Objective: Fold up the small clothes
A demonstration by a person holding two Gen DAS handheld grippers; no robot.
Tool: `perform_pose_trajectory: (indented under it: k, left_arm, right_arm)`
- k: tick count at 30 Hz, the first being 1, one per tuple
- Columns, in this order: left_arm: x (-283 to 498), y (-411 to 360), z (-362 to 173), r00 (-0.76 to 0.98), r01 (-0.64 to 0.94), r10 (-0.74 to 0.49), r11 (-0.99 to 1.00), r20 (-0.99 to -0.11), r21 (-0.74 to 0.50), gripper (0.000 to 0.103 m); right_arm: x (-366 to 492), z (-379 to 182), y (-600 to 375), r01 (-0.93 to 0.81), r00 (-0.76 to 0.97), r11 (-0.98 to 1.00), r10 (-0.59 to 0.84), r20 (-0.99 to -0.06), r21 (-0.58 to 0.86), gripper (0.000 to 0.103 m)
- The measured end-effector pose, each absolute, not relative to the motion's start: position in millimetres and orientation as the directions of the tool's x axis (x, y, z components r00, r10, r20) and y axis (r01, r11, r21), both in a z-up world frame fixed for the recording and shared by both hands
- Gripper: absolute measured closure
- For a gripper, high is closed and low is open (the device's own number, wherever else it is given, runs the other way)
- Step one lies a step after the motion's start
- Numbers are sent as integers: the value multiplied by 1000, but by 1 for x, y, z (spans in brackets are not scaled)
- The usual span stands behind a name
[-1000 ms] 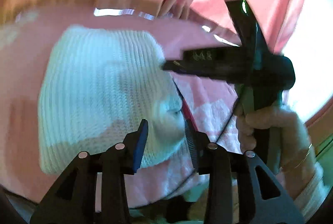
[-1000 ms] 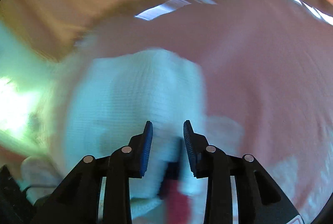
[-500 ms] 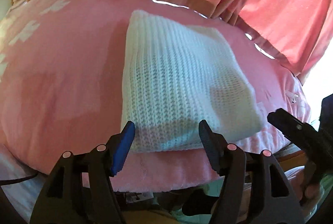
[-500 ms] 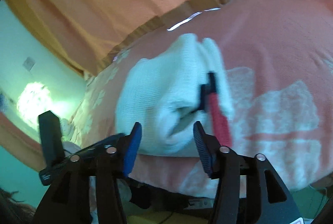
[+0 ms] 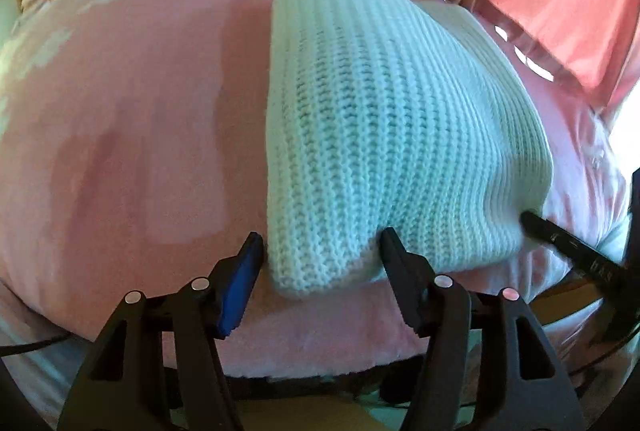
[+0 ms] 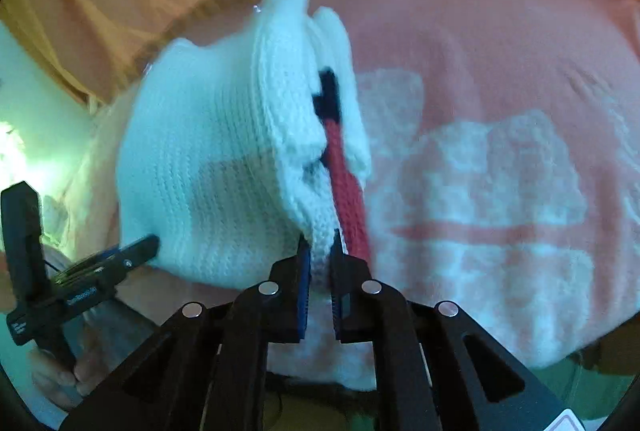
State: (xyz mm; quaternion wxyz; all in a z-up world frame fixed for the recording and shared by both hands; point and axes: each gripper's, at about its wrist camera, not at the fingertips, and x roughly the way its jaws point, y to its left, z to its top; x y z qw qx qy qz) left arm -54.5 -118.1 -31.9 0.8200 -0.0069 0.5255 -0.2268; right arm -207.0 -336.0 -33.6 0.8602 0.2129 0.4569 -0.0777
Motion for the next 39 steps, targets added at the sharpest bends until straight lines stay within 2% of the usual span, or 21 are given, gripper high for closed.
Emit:
perform_pose_trajectory:
  k: [1,2,4,5,7,9,11,13,15,17,19,21,23,25,27,28,30,38,39]
  left_arm:
    - [-55,-118,-29,349,367,-375,898,-859,-243,44]
    - [-56,-118,-24,349,372,-374,897,-859,-239,44]
    - [-58,-111,-5,363,380,-402,888,-841,-261,45]
    - [-59,-109,3,377,381,-410,886,-830,-265,45]
    - [-56,-106,25,416,384,-429,882,-802,-273,39]
    - [-49,-110,40,435,394,-452,873,-779,-287,31]
    - [-38,-123,48,447,417,-459,866,-768,-276,28]
    - [-26,-138,46,448,437,-459,861,-767,-259,21]
    - [-15,-150,37,438,431,-428,872,-790,-233,20]
    - [-7,-159,26,422,427,-419,874,-804,-232,20]
    - [-5,-161,25,422,431,-421,872,-803,-231,20]
    - [-5,-163,28,441,443,-422,870,-792,-216,20]
    - [-4,-166,25,450,458,-413,868,-792,-192,20]
    - [1,-169,17,430,461,-404,867,-807,-188,20]
    - [4,-169,10,411,450,-396,872,-821,-195,20]
    - [5,-166,9,409,438,-399,875,-821,-207,20]
    - [9,-159,9,393,421,-434,869,-811,-261,17]
    - [28,-143,-24,271,326,-546,827,-793,-459,9]
    - [29,-142,-28,260,318,-556,821,-789,-474,7]
  right_arm:
    - [-207,-27,-333,319,577,905,52,-815,283,92]
    - [-211,-17,-331,317,595,907,38,-803,278,82]
    - [-218,1,-331,315,636,900,37,-771,303,69]
    - [-222,11,-332,313,655,899,30,-755,307,60]
    - [-219,32,-333,307,688,907,-4,-726,286,49]
    - [-202,48,-333,273,703,925,-5,-711,265,48]
    - [-179,52,-333,241,696,936,19,-718,258,39]
    - [-153,47,-333,213,669,941,56,-741,264,38]
    - [-126,27,-334,218,620,932,96,-779,289,39]
    - [-111,8,-337,222,588,914,151,-795,338,88]
    - [-119,16,-340,229,633,895,162,-757,383,89]
    - [-135,42,-342,226,706,908,97,-701,353,89]
    - [-138,35,-344,250,692,918,54,-720,309,86]
    - [-129,-3,-348,283,578,917,71,-813,282,81]
    - [-136,-1,-352,290,612,894,102,-784,342,71]
    - [-138,5,-352,289,622,895,95,-778,340,55]
    - [-145,17,-353,288,660,894,75,-747,344,35]
    - [-126,-17,-363,331,604,815,204,-771,475,32]
    - [-124,-22,-364,340,604,803,213,-768,490,28]
